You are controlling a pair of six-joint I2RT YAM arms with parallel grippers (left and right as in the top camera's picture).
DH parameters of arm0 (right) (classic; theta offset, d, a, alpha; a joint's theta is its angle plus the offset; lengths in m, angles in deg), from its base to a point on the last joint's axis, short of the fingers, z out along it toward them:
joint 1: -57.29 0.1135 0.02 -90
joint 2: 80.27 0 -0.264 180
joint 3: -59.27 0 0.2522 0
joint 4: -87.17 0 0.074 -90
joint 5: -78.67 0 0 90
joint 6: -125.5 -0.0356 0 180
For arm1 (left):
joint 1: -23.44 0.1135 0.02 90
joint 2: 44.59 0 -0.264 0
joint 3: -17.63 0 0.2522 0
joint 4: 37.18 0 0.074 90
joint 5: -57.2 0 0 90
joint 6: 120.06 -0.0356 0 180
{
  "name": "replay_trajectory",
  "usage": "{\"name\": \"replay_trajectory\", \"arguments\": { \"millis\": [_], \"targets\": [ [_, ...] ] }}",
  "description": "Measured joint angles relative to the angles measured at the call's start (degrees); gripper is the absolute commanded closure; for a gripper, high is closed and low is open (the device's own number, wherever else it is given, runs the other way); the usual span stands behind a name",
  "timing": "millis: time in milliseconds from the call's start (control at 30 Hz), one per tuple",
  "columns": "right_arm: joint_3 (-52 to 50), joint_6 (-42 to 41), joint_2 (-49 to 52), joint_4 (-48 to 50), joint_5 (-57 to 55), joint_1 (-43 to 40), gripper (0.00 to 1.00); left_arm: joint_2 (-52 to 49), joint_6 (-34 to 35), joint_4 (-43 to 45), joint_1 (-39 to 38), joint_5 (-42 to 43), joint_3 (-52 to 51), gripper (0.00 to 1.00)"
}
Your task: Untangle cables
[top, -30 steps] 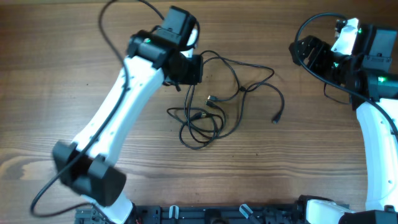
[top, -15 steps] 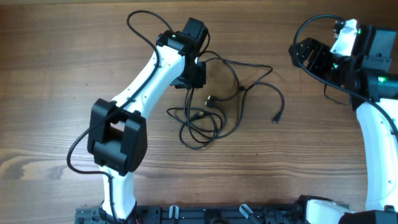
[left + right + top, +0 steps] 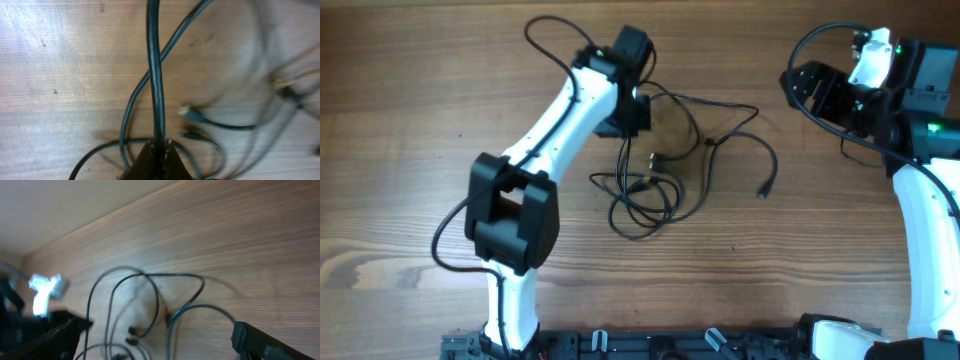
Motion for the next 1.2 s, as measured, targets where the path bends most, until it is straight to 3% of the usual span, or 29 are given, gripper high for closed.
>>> {"name": "replay_trajectory", "arguments": {
  "millis": [167, 333, 567, 700, 800, 900, 933, 1000, 1133, 1200],
  "targets": [
    [0.00, 5.42, 0.00, 2.62, 14.25, 2.64, 0.03, 5.86, 1.90, -0.79, 3.85, 13.05, 17.11, 0.96],
    [0.00, 7.23, 0.00, 9.11, 24.13, 9.84, 0.09, 16.44, 7.54, -0.48, 4.04, 18.60, 22.58, 0.96],
    [0.00, 3.58, 0.00, 21.11, 24.00, 19.37, 0.16, 16.55, 18.18, 4.55, 3.93, 25.66, 22.29, 0.96],
    [0.00, 1.66, 0.02, 24.98, 19.23, 23.43, 0.26, 16.46, 24.52, 9.40, 3.96, 30.49, 22.23, 0.96],
    [0.00, -0.24, 0.11, 28.83, 14.49, 25.09, 0.44, 16.46, 27.12, 10.97, 3.96, 33.35, 22.23, 0.96],
    [0.02, -1.36, 0.72, 31.74, 12.41, 25.27, 0.96, 16.46, 28.59, 11.10, 3.96, 35.19, 22.23, 0.95],
    [0.02, -1.62, 0.87, 32.15, 12.33, 25.27, 0.96, 16.46, 28.65, 11.13, 3.96, 35.23, 22.23, 0.91],
    [0.02, -2.14, 0.96, 32.46, 12.20, 25.59, 0.96, 16.41, 28.98, 11.19, 3.96, 35.32, 22.23, 0.64],
    [0.04, -5.70, 0.96, 32.17, 11.15, 24.15, 0.96, 16.41, 25.77, 7.54, 3.98, 31.10, 22.23, 0.32],
    [1.09, -7.91, 0.96, 30.95, 10.95, 22.49, 0.96, 16.39, 24.55, 3.50, 4.00, 26.38, 22.23, 0.28]
  ]
}}
